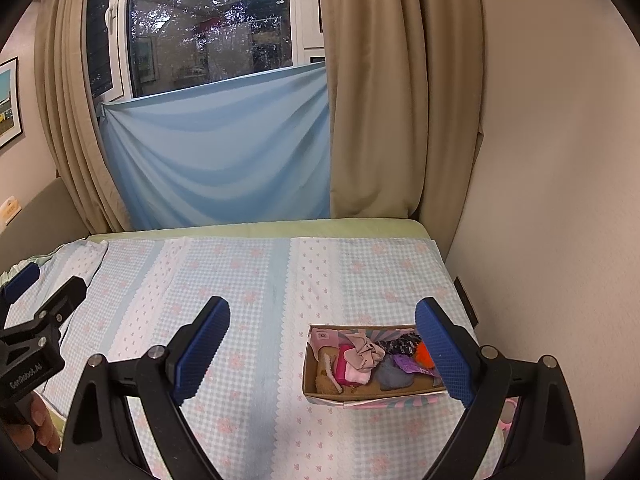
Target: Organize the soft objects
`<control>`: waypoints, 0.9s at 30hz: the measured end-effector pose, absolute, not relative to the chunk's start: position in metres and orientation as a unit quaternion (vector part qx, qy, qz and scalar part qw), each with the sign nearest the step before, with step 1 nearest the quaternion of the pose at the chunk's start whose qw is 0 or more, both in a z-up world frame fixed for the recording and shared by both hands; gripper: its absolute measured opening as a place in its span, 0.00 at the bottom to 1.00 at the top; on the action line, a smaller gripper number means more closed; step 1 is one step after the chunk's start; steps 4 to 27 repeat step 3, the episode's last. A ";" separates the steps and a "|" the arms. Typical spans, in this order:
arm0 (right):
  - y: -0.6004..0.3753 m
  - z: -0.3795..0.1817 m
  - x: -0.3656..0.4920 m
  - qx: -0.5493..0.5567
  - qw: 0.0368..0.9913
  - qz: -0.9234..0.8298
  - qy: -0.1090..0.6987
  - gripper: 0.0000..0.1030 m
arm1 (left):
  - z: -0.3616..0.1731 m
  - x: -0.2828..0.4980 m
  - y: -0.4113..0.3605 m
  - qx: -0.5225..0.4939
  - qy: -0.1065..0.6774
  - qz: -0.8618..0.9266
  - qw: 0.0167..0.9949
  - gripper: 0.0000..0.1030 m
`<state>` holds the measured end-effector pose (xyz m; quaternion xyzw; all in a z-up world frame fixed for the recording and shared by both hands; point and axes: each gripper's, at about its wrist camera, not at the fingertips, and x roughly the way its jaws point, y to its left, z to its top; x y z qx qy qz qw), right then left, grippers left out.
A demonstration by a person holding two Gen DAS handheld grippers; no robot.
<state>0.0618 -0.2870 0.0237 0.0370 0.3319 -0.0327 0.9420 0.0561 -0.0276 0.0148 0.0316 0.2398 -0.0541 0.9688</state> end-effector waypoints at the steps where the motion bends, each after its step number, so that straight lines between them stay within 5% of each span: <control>1: -0.287 0.023 0.064 0.038 0.942 -0.032 0.333 0.90 | 0.013 0.057 -0.026 0.031 0.240 -0.056 0.969 1.00; 27: -0.286 0.018 0.069 0.038 0.939 -0.034 0.340 0.90 | 0.010 0.060 -0.024 0.030 0.242 -0.060 0.968 1.00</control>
